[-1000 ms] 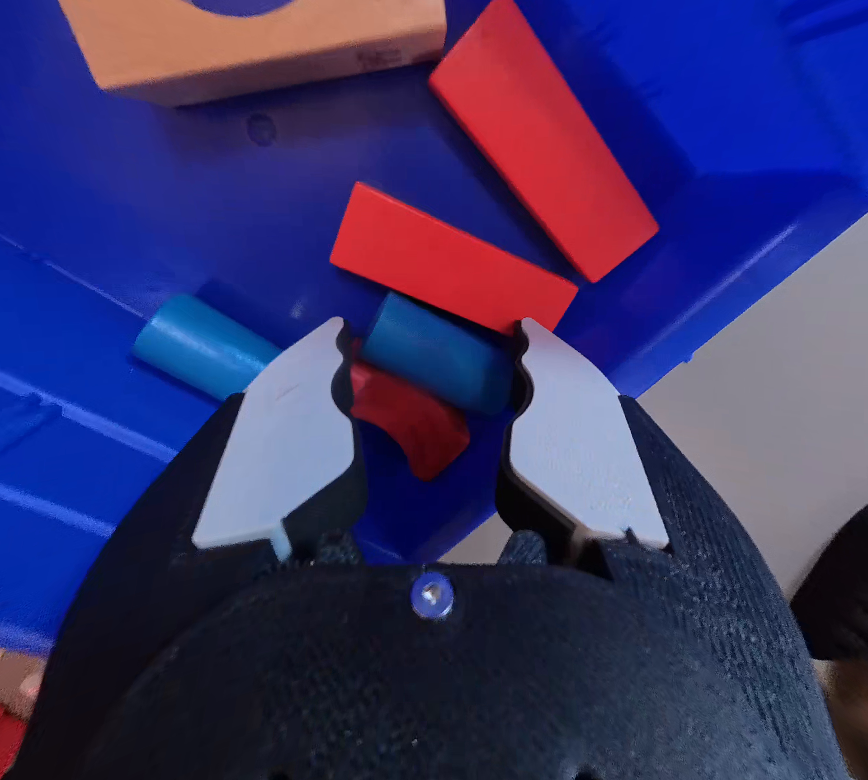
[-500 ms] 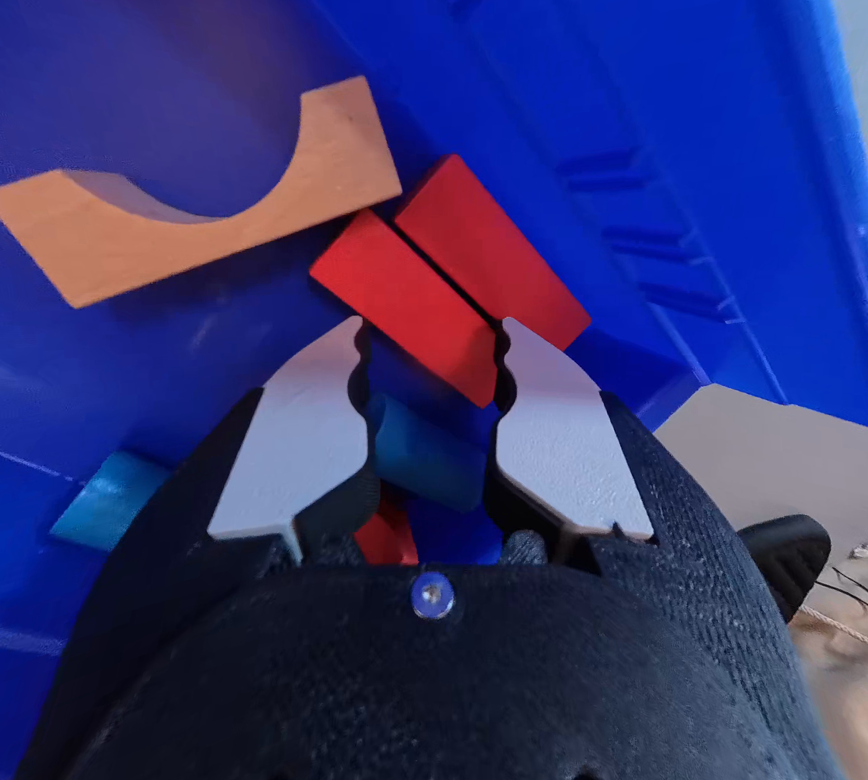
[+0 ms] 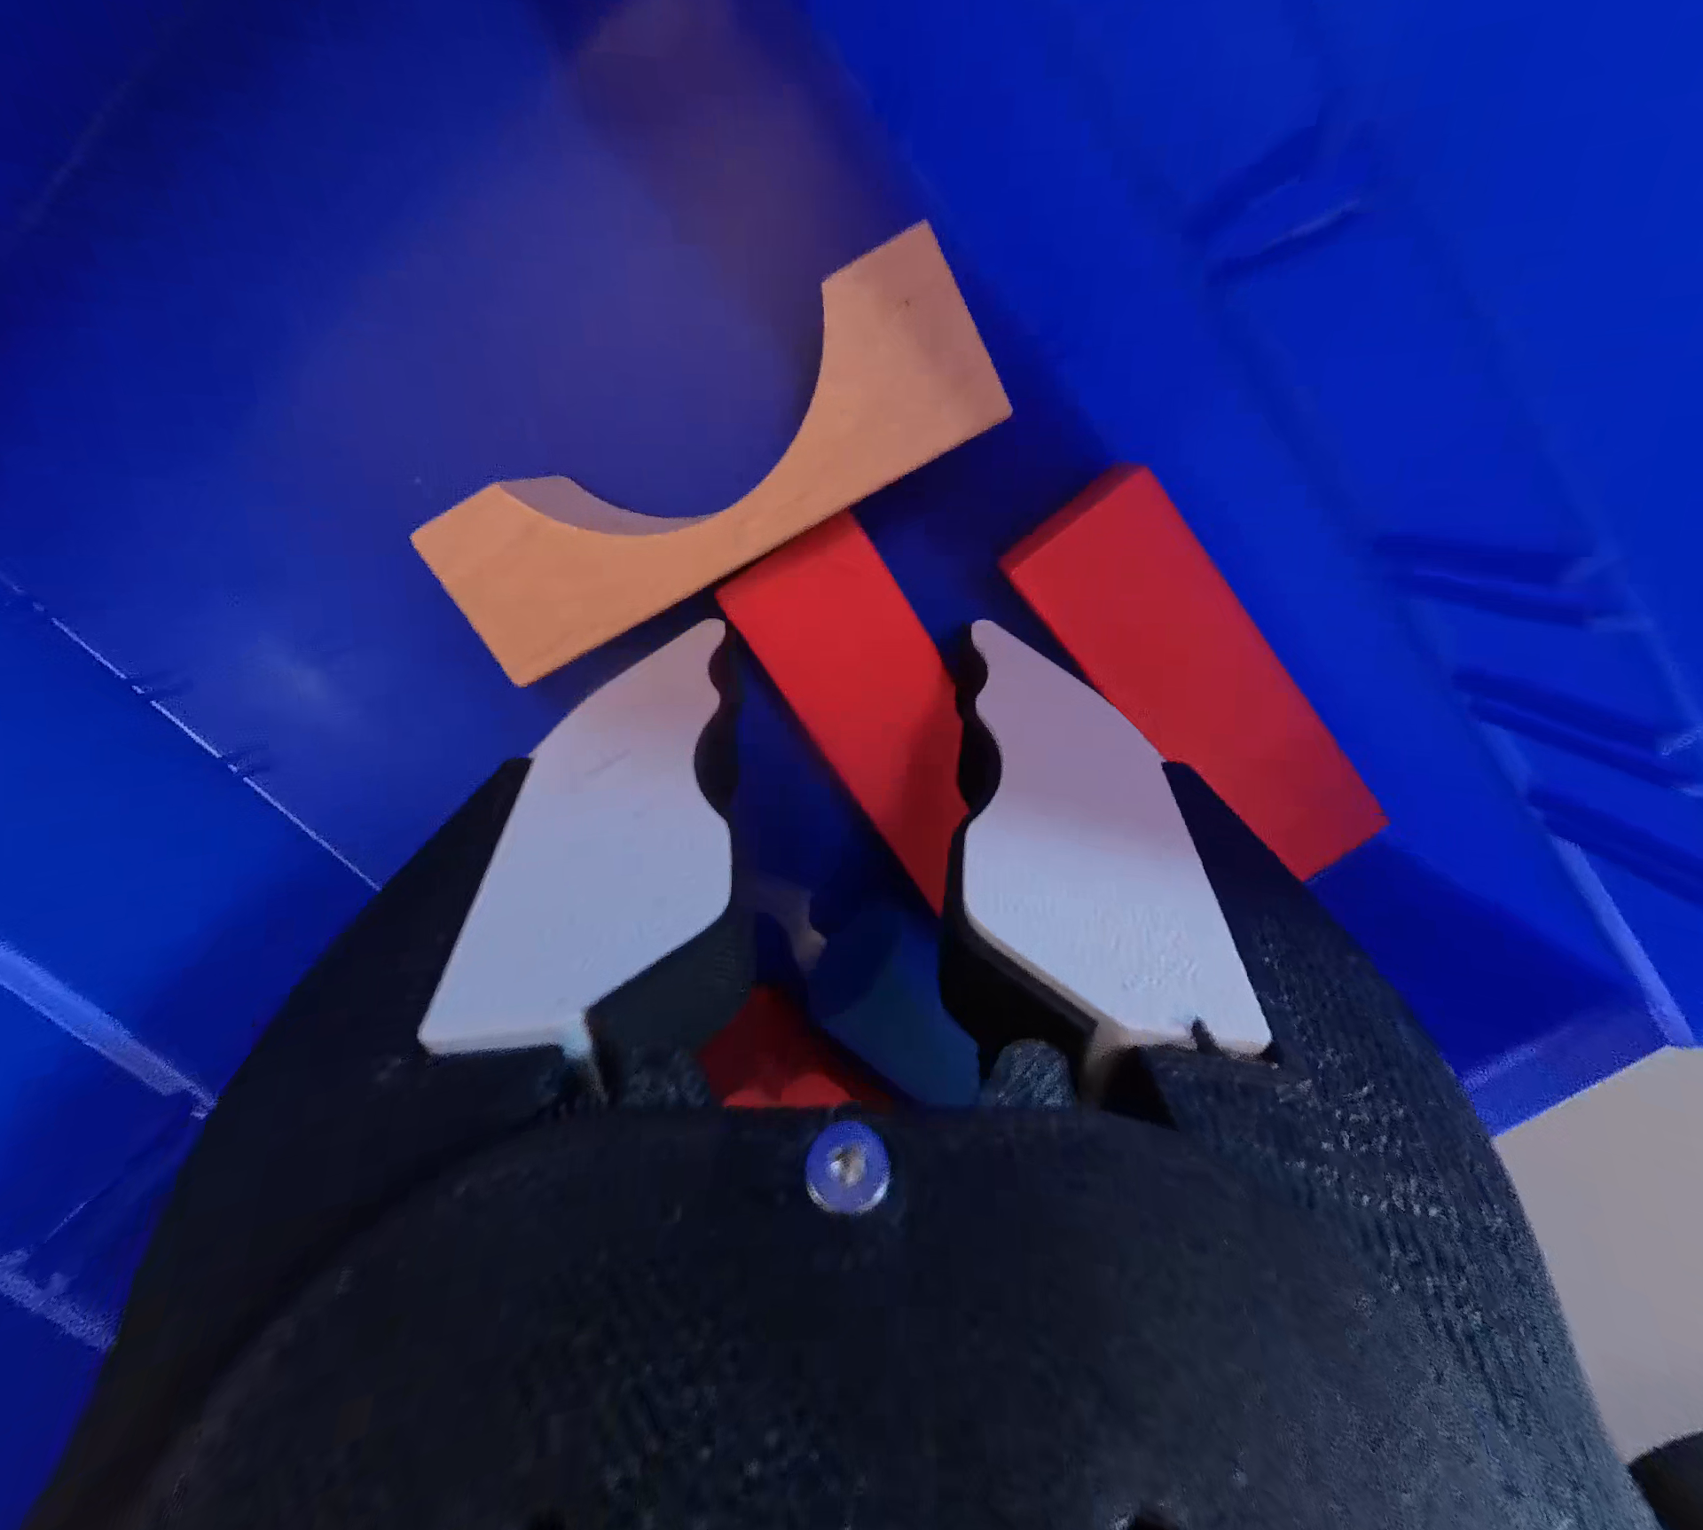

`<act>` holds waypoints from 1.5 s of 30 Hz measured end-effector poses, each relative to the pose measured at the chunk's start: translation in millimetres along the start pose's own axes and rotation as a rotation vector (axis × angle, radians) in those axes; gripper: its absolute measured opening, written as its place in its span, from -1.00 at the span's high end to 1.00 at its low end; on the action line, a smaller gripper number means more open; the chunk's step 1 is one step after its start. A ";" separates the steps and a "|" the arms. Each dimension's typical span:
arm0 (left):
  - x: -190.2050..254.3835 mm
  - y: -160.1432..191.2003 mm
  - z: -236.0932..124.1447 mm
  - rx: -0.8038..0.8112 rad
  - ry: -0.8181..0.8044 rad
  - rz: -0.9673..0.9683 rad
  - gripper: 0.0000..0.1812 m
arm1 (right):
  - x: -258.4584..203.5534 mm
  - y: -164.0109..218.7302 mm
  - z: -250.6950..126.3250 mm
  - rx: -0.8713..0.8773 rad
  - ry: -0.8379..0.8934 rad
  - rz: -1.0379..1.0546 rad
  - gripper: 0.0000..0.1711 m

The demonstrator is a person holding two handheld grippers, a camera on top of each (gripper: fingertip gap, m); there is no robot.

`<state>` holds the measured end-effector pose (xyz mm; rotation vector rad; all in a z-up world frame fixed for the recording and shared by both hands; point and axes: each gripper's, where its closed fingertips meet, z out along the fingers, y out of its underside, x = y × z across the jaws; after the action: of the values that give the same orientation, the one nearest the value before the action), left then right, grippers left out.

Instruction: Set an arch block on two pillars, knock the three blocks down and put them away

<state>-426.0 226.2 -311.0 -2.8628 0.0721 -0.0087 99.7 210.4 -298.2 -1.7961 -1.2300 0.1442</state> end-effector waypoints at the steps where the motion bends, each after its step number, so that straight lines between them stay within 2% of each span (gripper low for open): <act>1: 0.6 -1.5 0.2 0.005 -0.004 0.002 0.51 | 0.5 -0.5 -0.5 0.002 0.005 -0.004 0.68; 3: 3.5 -9.0 -1.5 0.057 -0.009 0.088 0.58 | 3.0 -5.8 -3.6 0.027 0.025 -0.015 0.68; 5: 0.1 -23.4 -14.5 0.185 -0.025 0.120 0.60 | 5.6 -14.3 -9.0 0.072 0.043 -0.014 0.68; 7: 10.1 -34.9 -36.8 0.321 0.076 0.127 0.61 | 5.7 -23.4 -14.3 0.127 0.038 0.001 0.68; 10: 24.0 -45.8 -83.7 0.523 0.135 0.195 0.62 | -0.7 -39.7 -21.8 0.230 -0.016 0.034 0.61; 12: 59.0 -51.2 -127.5 0.733 0.241 0.328 0.63 | -4.9 -49.3 -25.3 0.274 -0.054 0.086 0.56; 15: 142.2 -30.6 -195.2 1.039 0.494 0.586 0.64 | -18.8 -72.1 -33.6 0.365 -0.151 0.169 0.53; 17: 193.2 -10.7 -224.2 1.155 0.639 0.682 0.64 | -33.6 -96.1 -43.3 0.441 -0.241 0.198 0.50; 19: 242.2 8.1 -233.2 1.189 0.751 0.777 0.64 | -51.2 -124.1 -54.4 0.509 -0.324 0.182 0.49; 21: 287.1 21.2 -223.8 1.178 0.799 0.874 0.64 | -68.7 -152.9 -65.5 0.554 -0.399 0.130 0.49; 24: 345.2 35.5 -190.5 1.110 0.844 0.979 0.64 | -87.0 -191.0 -78.3 0.577 -0.503 0.061 0.46; 26: 373.6 42.6 -168.8 1.075 0.867 1.014 0.64 | -91.2 -202.6 -72.1 0.509 -0.534 0.001 0.40; 28: 391.6 46.5 -152.3 1.062 0.881 1.031 0.64 | -93.2 -197.8 -56.6 0.400 -0.554 -0.084 0.37; 31: 398.1 46.6 -135.0 1.061 0.876 1.016 0.64 | -98.3 -173.9 -34.3 0.286 -0.603 -0.143 0.44; 39: 390.4 56.6 -100.0 0.949 0.875 1.036 0.65 | -116.6 -157.7 -14.9 0.348 -0.717 0.011 0.64; 45: 386.5 54.7 -90.9 0.922 0.886 0.974 0.60 | -117.8 -159.4 -9.1 0.433 -0.749 0.098 0.64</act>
<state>-43.8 129.4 -238.9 -1.4968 1.2186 -0.8351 -61.2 124.1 -220.5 -1.4448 -1.4608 1.1314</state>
